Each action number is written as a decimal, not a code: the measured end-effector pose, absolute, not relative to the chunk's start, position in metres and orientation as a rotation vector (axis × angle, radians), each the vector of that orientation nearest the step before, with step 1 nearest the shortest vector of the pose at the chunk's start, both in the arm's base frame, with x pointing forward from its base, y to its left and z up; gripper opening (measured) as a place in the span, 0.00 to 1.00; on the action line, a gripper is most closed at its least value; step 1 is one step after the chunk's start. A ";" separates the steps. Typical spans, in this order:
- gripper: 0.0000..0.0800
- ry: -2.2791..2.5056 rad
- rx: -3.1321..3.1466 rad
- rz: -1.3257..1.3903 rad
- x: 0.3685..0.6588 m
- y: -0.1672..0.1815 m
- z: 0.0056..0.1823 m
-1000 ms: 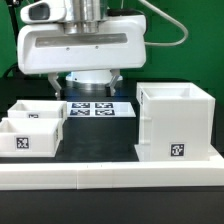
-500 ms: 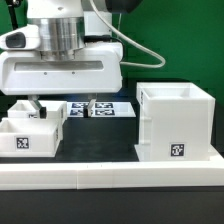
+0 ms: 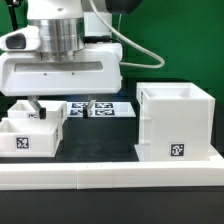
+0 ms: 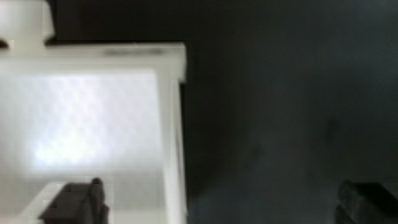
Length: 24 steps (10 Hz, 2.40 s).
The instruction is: Assemble drawer
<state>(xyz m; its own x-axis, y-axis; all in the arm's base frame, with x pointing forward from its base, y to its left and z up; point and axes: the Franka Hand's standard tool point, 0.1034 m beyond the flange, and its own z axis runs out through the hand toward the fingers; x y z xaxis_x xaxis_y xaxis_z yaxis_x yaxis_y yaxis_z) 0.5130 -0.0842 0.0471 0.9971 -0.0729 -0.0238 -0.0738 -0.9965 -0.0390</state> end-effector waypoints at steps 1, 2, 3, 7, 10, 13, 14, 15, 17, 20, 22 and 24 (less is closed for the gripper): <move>0.81 0.101 -3.103 0.035 0.506 -0.092 0.036; 0.81 0.099 -3.109 0.044 0.501 -0.096 0.027; 0.81 0.101 -3.114 0.043 0.500 -0.098 0.021; 0.81 0.092 -3.131 0.033 0.499 -0.098 0.007; 0.81 0.090 -3.133 0.030 0.498 -0.098 0.006; 0.31 0.090 -3.133 0.029 0.498 -0.098 0.006; 0.31 0.090 -3.133 0.029 0.498 -0.098 0.006; 0.10 0.090 -3.133 0.030 0.498 -0.098 0.006; 0.05 0.090 -3.133 0.030 0.498 -0.098 0.006; 0.05 0.090 -3.133 0.029 0.498 -0.098 0.006; 0.05 0.090 -3.133 0.030 0.498 -0.098 0.006; 0.05 0.042 -3.140 0.024 0.502 -0.091 0.010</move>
Offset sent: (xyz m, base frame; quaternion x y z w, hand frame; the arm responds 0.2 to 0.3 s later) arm -0.0036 -0.0071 -0.0258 -0.0085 0.0212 0.0052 0.9997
